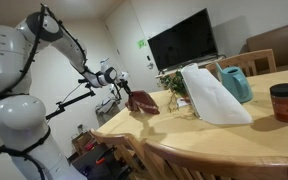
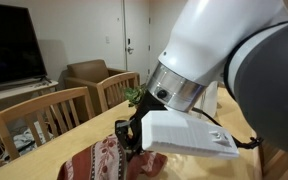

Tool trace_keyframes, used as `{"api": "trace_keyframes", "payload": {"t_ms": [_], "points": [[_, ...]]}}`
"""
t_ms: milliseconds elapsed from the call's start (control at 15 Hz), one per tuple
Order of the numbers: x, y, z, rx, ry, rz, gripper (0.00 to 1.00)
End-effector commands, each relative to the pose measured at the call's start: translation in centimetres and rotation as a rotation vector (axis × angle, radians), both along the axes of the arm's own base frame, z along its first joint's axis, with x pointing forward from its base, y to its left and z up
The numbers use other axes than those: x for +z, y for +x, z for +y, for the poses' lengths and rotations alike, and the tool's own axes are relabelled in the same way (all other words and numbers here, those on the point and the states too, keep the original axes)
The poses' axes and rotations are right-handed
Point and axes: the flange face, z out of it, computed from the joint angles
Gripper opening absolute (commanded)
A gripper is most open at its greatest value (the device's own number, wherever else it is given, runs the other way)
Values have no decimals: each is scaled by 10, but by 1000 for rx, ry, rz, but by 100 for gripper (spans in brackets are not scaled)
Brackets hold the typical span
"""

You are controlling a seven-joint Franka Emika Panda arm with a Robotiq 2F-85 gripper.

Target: Place the towel over the white container on the left

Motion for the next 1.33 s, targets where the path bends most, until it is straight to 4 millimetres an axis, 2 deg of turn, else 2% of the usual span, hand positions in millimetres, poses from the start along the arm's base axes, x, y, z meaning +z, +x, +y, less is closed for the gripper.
{"api": "trace_keyframes", "payload": {"t_ms": [0, 467, 1267], "points": [[10, -12, -25, -32, 11, -49, 5], [6, -23, -59, -72, 18, -105, 5], [4, -36, -85, -105, 28, -138, 5]]}}
